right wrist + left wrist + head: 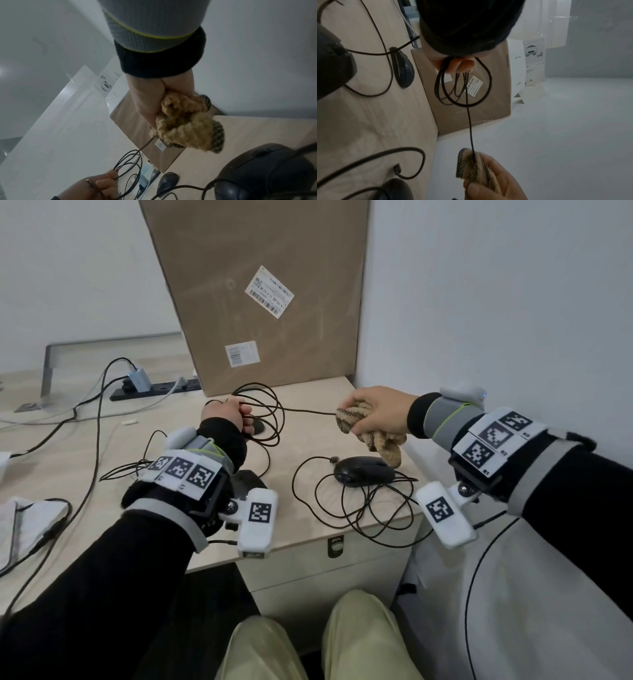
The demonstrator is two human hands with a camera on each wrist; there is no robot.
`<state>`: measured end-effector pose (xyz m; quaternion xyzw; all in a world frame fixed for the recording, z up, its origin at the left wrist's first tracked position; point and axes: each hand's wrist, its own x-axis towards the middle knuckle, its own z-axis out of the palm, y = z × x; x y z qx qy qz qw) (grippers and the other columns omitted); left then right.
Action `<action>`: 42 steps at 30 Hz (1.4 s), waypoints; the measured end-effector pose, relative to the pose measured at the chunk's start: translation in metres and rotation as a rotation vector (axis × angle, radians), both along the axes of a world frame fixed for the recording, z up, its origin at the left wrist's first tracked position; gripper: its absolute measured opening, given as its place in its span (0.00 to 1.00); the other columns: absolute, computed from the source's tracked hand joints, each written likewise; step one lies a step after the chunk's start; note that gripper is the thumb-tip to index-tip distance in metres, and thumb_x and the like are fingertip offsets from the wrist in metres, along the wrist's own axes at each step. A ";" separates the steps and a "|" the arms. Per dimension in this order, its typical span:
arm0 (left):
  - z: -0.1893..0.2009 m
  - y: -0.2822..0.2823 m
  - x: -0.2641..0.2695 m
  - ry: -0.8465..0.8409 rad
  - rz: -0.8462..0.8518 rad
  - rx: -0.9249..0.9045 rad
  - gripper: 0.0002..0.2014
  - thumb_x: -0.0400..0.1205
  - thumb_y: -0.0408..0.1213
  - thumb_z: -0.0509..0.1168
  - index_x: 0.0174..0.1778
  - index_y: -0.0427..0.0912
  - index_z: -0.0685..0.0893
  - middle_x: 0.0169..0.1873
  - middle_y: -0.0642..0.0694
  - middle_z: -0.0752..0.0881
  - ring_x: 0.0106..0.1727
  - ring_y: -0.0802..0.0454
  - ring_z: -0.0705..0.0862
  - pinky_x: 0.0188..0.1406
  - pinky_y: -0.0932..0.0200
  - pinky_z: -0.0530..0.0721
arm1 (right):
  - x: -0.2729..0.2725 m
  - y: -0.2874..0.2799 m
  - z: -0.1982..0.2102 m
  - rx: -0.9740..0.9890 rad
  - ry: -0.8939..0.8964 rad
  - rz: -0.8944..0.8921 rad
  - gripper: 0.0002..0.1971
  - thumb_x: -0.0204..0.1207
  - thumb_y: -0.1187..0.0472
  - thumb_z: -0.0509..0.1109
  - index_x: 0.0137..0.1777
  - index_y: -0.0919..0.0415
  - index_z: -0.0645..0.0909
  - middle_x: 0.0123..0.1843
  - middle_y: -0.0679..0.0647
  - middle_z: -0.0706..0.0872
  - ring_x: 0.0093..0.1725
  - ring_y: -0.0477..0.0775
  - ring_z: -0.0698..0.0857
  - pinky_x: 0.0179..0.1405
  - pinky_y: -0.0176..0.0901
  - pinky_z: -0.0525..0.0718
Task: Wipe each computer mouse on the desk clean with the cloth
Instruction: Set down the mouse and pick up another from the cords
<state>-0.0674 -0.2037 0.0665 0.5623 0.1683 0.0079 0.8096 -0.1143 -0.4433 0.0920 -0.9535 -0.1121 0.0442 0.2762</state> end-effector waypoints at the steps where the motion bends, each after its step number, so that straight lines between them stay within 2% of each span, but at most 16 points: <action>1: -0.001 0.001 0.001 0.006 0.009 -0.009 0.17 0.88 0.35 0.44 0.34 0.43 0.68 0.06 0.55 0.70 0.06 0.60 0.62 0.09 0.75 0.58 | -0.001 -0.002 -0.002 -0.020 0.025 -0.001 0.19 0.70 0.64 0.74 0.62 0.54 0.79 0.51 0.54 0.84 0.45 0.54 0.82 0.42 0.39 0.81; 3: -0.002 0.000 0.003 0.008 0.019 -0.047 0.16 0.87 0.32 0.44 0.34 0.44 0.68 0.07 0.54 0.70 0.07 0.60 0.64 0.09 0.75 0.58 | -0.001 -0.003 -0.006 -0.040 0.025 -0.027 0.17 0.71 0.62 0.74 0.59 0.53 0.79 0.53 0.57 0.86 0.45 0.56 0.83 0.44 0.43 0.83; 6: -0.004 -0.003 0.003 -0.019 0.058 -0.075 0.15 0.87 0.31 0.44 0.36 0.43 0.70 0.08 0.53 0.72 0.07 0.60 0.67 0.10 0.75 0.61 | 0.002 -0.002 -0.009 -0.117 -0.073 -0.081 0.17 0.74 0.58 0.71 0.62 0.58 0.77 0.61 0.59 0.83 0.57 0.57 0.80 0.52 0.40 0.73; 8: -0.006 -0.005 0.003 -0.042 0.075 -0.072 0.15 0.86 0.30 0.44 0.37 0.42 0.69 0.07 0.53 0.72 0.08 0.60 0.69 0.10 0.75 0.62 | 0.006 0.000 -0.012 -0.144 -0.108 -0.117 0.17 0.76 0.55 0.69 0.62 0.60 0.77 0.63 0.59 0.82 0.62 0.59 0.78 0.51 0.39 0.70; 12: -0.012 0.000 0.003 -0.033 0.120 -0.019 0.15 0.86 0.30 0.43 0.37 0.43 0.70 0.07 0.54 0.73 0.08 0.61 0.71 0.10 0.74 0.64 | 0.008 0.001 -0.014 -0.116 -0.176 -0.208 0.20 0.72 0.48 0.72 0.55 0.63 0.80 0.57 0.61 0.83 0.58 0.61 0.79 0.45 0.39 0.68; 15: -0.013 0.001 -0.001 -0.023 0.141 0.062 0.15 0.87 0.30 0.45 0.36 0.42 0.71 0.11 0.51 0.77 0.08 0.61 0.73 0.11 0.73 0.66 | 0.006 0.000 -0.012 -0.029 -0.085 -0.200 0.17 0.72 0.52 0.73 0.55 0.63 0.82 0.55 0.60 0.85 0.53 0.61 0.82 0.47 0.41 0.76; 18: -0.013 0.000 -0.005 -0.007 0.143 0.153 0.15 0.87 0.29 0.47 0.36 0.41 0.70 0.23 0.45 0.81 0.08 0.60 0.75 0.11 0.74 0.67 | 0.002 0.000 -0.011 0.111 0.043 -0.154 0.12 0.74 0.61 0.71 0.55 0.65 0.82 0.54 0.66 0.87 0.53 0.66 0.86 0.53 0.53 0.85; 21: -0.014 -0.004 -0.009 -0.019 0.060 0.271 0.14 0.86 0.28 0.48 0.36 0.43 0.69 0.31 0.45 0.80 0.09 0.61 0.75 0.11 0.74 0.65 | -0.002 0.006 -0.010 0.365 0.185 -0.114 0.07 0.77 0.71 0.65 0.53 0.65 0.79 0.54 0.70 0.87 0.54 0.67 0.87 0.51 0.55 0.87; 23: -0.017 -0.010 -0.014 -0.060 -0.042 0.389 0.12 0.86 0.30 0.51 0.37 0.44 0.70 0.32 0.47 0.81 0.12 0.64 0.77 0.11 0.74 0.65 | 0.000 0.011 -0.011 0.409 0.157 -0.116 0.07 0.76 0.70 0.66 0.52 0.63 0.80 0.52 0.69 0.87 0.52 0.67 0.87 0.55 0.60 0.86; 25: -0.021 -0.018 -0.019 -0.118 -0.156 0.452 0.09 0.85 0.34 0.57 0.39 0.44 0.73 0.34 0.48 0.82 0.18 0.62 0.79 0.11 0.73 0.66 | -0.001 0.019 -0.012 0.500 0.171 -0.116 0.06 0.77 0.71 0.65 0.51 0.66 0.79 0.47 0.66 0.88 0.45 0.64 0.88 0.51 0.58 0.88; 27: -0.024 -0.025 -0.024 -0.155 -0.230 0.434 0.07 0.84 0.40 0.62 0.43 0.42 0.77 0.36 0.48 0.83 0.26 0.58 0.78 0.12 0.70 0.68 | 0.000 0.027 -0.014 0.500 0.162 -0.108 0.07 0.77 0.70 0.66 0.54 0.71 0.79 0.48 0.67 0.88 0.46 0.66 0.87 0.55 0.59 0.86; 29: -0.024 -0.032 -0.028 -0.152 -0.274 0.383 0.11 0.82 0.46 0.64 0.44 0.41 0.78 0.36 0.48 0.83 0.27 0.57 0.75 0.14 0.69 0.68 | 0.002 0.035 -0.017 0.421 0.122 -0.087 0.09 0.75 0.67 0.69 0.53 0.70 0.81 0.51 0.69 0.88 0.51 0.69 0.87 0.60 0.64 0.82; 32: -0.025 -0.038 -0.028 -0.121 -0.327 0.378 0.16 0.80 0.51 0.65 0.45 0.39 0.78 0.35 0.48 0.81 0.26 0.56 0.72 0.14 0.67 0.66 | 0.001 0.045 -0.019 0.378 0.136 -0.031 0.09 0.76 0.67 0.69 0.53 0.70 0.82 0.50 0.68 0.89 0.47 0.62 0.87 0.58 0.58 0.84; 35: -0.026 -0.041 -0.029 -0.144 -0.316 0.393 0.13 0.82 0.42 0.65 0.35 0.41 0.75 0.29 0.46 0.76 0.24 0.55 0.69 0.13 0.68 0.64 | 0.001 0.052 -0.021 0.312 0.140 0.030 0.09 0.75 0.66 0.69 0.52 0.71 0.83 0.50 0.68 0.89 0.43 0.58 0.85 0.55 0.55 0.84; 37: -0.026 -0.043 -0.030 -0.170 -0.281 0.367 0.13 0.84 0.37 0.63 0.33 0.41 0.74 0.28 0.46 0.74 0.22 0.57 0.72 0.14 0.68 0.64 | 0.001 0.054 -0.021 0.320 0.137 0.039 0.09 0.75 0.65 0.69 0.51 0.71 0.83 0.49 0.69 0.88 0.42 0.57 0.84 0.54 0.55 0.83; 42: -0.024 -0.044 -0.034 -0.211 -0.273 0.249 0.13 0.86 0.30 0.58 0.34 0.39 0.74 0.27 0.46 0.74 0.16 0.64 0.76 0.15 0.70 0.68 | -0.001 0.058 -0.020 0.307 0.133 0.053 0.04 0.76 0.60 0.70 0.43 0.61 0.81 0.35 0.53 0.81 0.34 0.48 0.77 0.38 0.38 0.76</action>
